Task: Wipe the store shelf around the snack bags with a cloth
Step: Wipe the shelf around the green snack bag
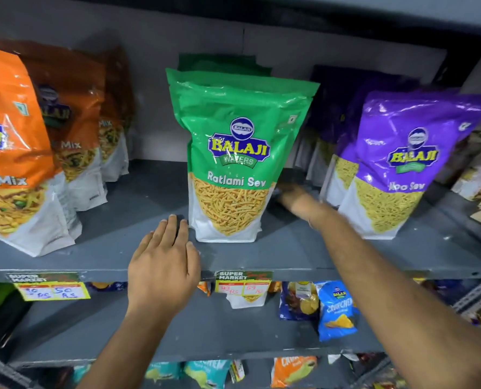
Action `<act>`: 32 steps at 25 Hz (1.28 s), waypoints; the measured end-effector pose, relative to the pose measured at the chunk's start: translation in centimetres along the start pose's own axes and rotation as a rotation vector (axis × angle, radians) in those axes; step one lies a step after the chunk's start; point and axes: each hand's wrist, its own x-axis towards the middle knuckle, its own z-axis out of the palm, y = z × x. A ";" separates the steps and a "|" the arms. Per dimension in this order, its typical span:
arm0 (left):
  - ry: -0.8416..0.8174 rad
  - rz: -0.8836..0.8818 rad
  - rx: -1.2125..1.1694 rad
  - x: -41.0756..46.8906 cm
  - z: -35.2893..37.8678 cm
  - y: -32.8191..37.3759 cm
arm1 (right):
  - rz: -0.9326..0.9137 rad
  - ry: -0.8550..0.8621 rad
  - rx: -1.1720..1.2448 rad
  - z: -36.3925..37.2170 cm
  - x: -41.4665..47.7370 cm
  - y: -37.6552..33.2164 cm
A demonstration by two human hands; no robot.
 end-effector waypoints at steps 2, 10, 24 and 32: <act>0.002 -0.002 -0.009 0.0 0.1 0.1 | -0.005 -0.042 0.077 0.3 -3.4 2.0; 0.029 0.007 -0.026 0.1 0.1 0.0 | -0.105 -0.017 0.168 -0.8 -12.7 2.5; 0.043 0.019 -0.033 0.1 -0.1 0.0 | -0.001 0.051 0.078 1.3 -10.8 4.4; 0.034 0.020 -0.034 0.2 0.0 0.0 | -0.143 0.021 0.050 -0.9 -20.9 2.0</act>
